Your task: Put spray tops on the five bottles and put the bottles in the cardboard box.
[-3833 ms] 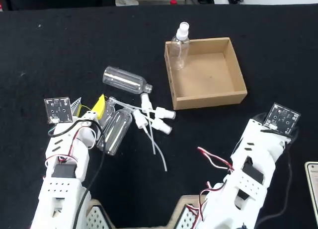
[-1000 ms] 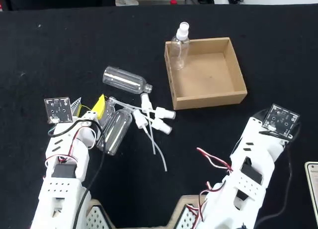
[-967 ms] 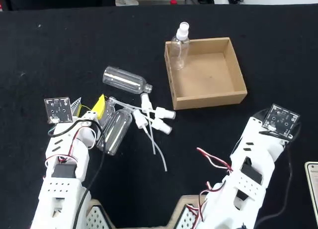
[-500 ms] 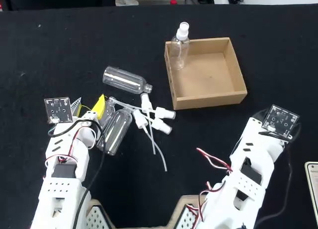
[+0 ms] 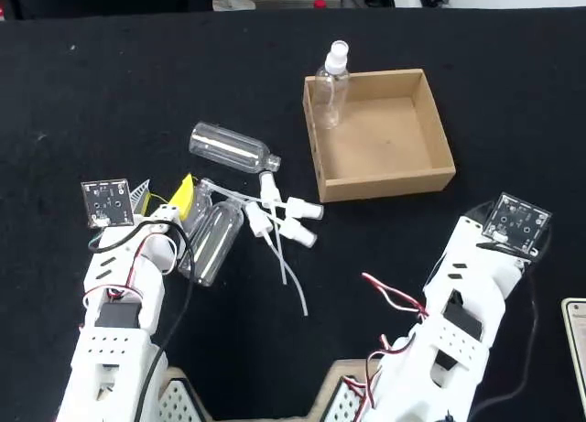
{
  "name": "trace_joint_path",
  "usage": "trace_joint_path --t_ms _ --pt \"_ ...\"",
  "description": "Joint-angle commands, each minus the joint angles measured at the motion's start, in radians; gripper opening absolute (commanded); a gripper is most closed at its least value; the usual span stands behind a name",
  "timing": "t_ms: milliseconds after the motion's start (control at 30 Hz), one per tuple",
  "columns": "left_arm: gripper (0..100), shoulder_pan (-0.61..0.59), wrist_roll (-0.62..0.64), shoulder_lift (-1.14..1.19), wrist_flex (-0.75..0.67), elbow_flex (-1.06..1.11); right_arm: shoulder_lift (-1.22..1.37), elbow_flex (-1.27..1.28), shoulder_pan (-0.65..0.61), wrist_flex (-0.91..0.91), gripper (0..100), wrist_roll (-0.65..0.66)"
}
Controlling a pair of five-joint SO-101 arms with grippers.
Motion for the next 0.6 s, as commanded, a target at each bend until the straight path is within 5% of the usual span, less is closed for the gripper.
trace_joint_path --t_ms 0,367,567 --pt "23 0.013 -0.008 -0.014 -0.028 -0.012 -0.01 -0.008 -0.014 -0.021 27.1 -0.008" --pt "23 0.013 -0.008 -0.014 -0.028 -0.012 0.225 -0.107 -0.009 -0.038 27.2 -0.008" --pt "23 0.013 -0.008 -0.014 -0.028 -0.013 0.334 -0.047 -0.011 -0.269 27.2 -0.002"
